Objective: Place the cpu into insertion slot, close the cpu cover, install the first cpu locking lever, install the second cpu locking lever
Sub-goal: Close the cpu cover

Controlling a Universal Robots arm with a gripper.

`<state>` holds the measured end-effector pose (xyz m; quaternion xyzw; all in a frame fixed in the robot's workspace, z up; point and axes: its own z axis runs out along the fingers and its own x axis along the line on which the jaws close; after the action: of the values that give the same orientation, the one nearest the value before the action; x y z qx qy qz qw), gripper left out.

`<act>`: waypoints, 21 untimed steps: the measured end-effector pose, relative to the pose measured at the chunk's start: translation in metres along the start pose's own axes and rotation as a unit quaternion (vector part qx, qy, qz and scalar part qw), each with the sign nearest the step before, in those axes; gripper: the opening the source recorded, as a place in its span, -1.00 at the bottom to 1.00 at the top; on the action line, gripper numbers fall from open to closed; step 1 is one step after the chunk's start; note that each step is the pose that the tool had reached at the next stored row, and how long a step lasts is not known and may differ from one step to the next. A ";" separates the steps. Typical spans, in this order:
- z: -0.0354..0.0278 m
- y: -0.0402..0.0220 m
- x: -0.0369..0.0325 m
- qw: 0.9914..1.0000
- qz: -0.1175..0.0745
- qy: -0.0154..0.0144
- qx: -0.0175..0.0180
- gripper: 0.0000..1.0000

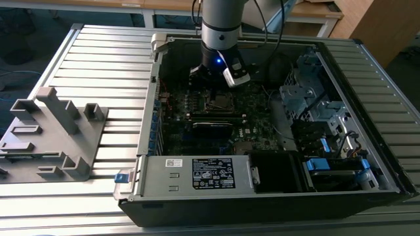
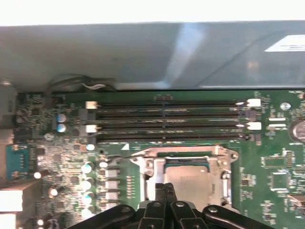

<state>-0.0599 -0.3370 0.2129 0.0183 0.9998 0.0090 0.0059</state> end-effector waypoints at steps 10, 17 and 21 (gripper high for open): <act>0.0004 0.0006 -0.0183 1.000 0.000 0.000 0.000 -0.79; 0.0005 0.0000 -0.0184 1.000 0.000 0.000 0.000 -0.79; 0.0006 -0.0005 -0.0185 1.000 0.000 0.000 0.000 -0.79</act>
<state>-0.0415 -0.3382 0.2126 0.0184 0.9998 0.0090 0.0059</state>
